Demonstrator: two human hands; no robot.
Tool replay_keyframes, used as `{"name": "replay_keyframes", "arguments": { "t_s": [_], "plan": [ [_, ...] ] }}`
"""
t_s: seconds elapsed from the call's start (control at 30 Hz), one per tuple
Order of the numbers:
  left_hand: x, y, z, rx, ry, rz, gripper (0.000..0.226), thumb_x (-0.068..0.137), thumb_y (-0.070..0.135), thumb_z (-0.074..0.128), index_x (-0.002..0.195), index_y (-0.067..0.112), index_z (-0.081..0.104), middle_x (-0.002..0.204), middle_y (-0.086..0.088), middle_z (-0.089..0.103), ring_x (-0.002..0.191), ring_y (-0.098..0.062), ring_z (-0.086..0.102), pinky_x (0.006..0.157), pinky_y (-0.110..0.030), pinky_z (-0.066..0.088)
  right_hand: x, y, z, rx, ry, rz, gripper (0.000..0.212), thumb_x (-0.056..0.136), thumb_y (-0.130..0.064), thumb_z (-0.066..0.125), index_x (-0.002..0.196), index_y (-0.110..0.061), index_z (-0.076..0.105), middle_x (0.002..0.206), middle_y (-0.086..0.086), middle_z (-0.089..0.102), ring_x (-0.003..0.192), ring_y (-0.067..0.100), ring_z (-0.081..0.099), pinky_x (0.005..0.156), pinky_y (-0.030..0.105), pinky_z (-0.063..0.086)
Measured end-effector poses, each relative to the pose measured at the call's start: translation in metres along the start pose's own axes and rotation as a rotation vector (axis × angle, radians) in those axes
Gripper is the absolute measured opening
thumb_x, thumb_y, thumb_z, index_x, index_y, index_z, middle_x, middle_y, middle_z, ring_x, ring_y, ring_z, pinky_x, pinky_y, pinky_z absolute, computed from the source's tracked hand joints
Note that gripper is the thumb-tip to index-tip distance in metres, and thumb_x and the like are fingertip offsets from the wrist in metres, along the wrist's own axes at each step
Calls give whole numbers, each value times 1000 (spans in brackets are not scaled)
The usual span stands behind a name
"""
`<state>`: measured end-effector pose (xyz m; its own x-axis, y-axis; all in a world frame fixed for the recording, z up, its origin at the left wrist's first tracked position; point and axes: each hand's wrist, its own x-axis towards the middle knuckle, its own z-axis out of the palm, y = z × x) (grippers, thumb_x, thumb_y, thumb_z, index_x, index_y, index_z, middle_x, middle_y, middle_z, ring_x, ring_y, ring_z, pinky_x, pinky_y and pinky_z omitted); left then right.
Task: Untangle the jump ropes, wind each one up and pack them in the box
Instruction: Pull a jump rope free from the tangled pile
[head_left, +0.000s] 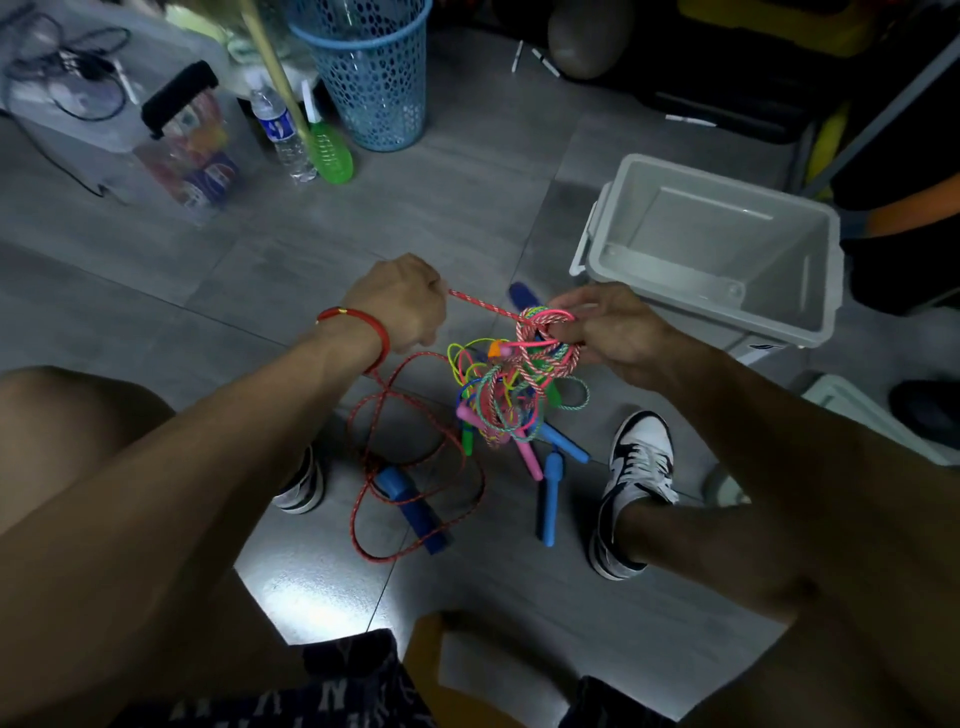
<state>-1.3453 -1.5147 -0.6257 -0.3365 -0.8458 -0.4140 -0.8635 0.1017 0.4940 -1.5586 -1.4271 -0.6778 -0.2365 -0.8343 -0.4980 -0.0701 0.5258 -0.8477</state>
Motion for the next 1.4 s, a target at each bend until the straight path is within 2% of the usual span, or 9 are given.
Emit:
{"name": "replay_keyframes", "arguments": {
  "t_s": [0.13,0.27,0.57,0.73,0.83,0.93,1.07,1.2,1.4],
  "plan": [
    [1,2,7,-387,7,-64,27,93,5,42,75,12,59,92,-14,75,60,-30,66,55,-27,49,7,1,3,-179,47,-16,22,88,6,65,90,-16,64,106,22,71,95,36,70,87,53,58],
    [-6,14,12,-916,-26,-91,35,107,16,37,77,13,53,104,-16,67,88,-35,68,74,-44,59,10,1,11,-648,92,-108,23,89,-11,66,111,-19,63,120,11,66,112,29,61,97,33,48],
    [-4,18,11,-1339,-134,-151,36,105,11,26,74,11,45,98,-20,67,100,-36,70,82,-44,60,13,0,9,-724,56,-285,41,81,-8,72,115,-21,54,108,2,59,97,22,57,76,23,37],
    [5,12,15,-1290,-104,-67,36,105,13,25,73,15,42,68,-9,54,71,-26,63,84,-46,57,11,-1,19,-595,52,-375,33,79,-9,71,102,-28,57,92,-2,65,83,20,62,74,33,50],
    [13,9,24,-1000,34,76,29,105,20,39,75,21,39,52,3,41,47,-16,45,59,-33,51,9,-11,23,-352,72,-315,17,82,-12,71,95,-21,68,88,1,74,84,21,72,84,43,58],
    [17,3,41,-527,68,214,23,91,41,63,87,26,46,71,4,50,62,-11,46,62,-31,44,3,-21,24,-234,55,-286,14,84,-7,71,92,-18,72,85,5,76,83,24,74,85,47,59],
    [18,-2,40,-277,-59,275,31,81,38,78,100,18,62,88,1,69,81,-16,63,81,-37,54,-6,-29,20,-196,12,-282,16,86,-4,69,98,-13,73,83,1,74,80,17,73,83,44,60],
    [16,-3,34,-275,-78,242,30,91,34,71,87,5,65,67,5,56,65,-13,51,68,-32,47,-8,-30,20,-157,-21,-279,26,86,0,69,109,-13,70,100,8,73,92,19,73,88,40,60],
    [14,1,47,-360,20,233,27,97,29,61,74,14,59,60,6,51,57,-11,45,61,-27,38,-5,-28,19,-303,-68,-270,47,73,0,75,113,-22,63,106,5,70,92,20,72,82,44,61]
  ]
}}
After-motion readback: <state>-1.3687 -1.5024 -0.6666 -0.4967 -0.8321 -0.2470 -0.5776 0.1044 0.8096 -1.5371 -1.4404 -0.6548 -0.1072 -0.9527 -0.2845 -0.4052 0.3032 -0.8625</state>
